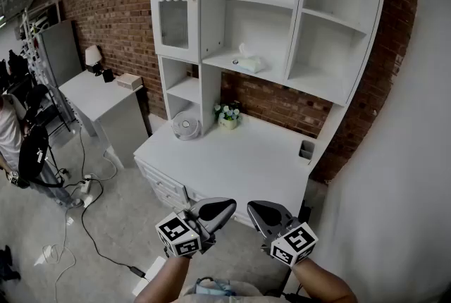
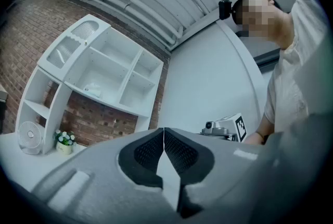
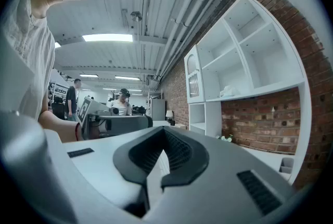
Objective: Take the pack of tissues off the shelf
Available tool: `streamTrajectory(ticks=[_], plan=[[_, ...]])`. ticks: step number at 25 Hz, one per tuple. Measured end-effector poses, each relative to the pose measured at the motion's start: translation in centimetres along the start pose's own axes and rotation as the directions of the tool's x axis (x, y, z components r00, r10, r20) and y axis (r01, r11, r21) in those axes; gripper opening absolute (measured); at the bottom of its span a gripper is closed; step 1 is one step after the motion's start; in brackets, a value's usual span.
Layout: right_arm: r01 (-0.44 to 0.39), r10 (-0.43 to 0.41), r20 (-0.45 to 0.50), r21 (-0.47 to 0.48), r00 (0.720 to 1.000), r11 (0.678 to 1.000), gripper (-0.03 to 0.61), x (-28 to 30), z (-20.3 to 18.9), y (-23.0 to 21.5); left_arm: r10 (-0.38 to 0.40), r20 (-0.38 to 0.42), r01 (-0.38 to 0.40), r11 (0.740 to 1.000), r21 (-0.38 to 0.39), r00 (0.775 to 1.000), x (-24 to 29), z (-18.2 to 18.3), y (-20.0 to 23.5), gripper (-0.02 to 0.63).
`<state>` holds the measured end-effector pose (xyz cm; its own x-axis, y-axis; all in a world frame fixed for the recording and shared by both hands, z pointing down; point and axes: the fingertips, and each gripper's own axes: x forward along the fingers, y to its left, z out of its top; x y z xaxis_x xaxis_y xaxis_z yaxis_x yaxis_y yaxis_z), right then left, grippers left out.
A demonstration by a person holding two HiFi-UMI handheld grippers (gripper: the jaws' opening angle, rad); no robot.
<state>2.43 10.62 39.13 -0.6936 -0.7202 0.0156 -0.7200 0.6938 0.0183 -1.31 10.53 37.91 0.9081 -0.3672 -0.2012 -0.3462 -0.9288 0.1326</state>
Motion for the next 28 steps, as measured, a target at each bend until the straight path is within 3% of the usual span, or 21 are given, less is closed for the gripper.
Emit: streamTrajectory(ticks=[13, 18, 28], plan=[[-0.011, 0.011, -0.006, 0.019, 1.000, 1.000, 0.014, -0.9, -0.5, -1.8, 0.003, -0.024, -0.003, 1.000, -0.018, 1.000, 2.2, -1.3, -0.1, 0.011], [-0.010, 0.010, 0.053, -0.003, 0.999, 1.000, 0.017, -1.3, 0.3, -2.6, 0.001, -0.019, -0.001, 1.000, -0.015, 1.000, 3.3, -1.5, -0.2, 0.011], [-0.044, 0.042, 0.064, 0.029, 0.997, 0.999, 0.072, -2.6, -0.1, -4.1, 0.011, -0.014, -0.011, 1.000, 0.001, 1.000, 5.2, -2.4, -1.1, 0.012]])
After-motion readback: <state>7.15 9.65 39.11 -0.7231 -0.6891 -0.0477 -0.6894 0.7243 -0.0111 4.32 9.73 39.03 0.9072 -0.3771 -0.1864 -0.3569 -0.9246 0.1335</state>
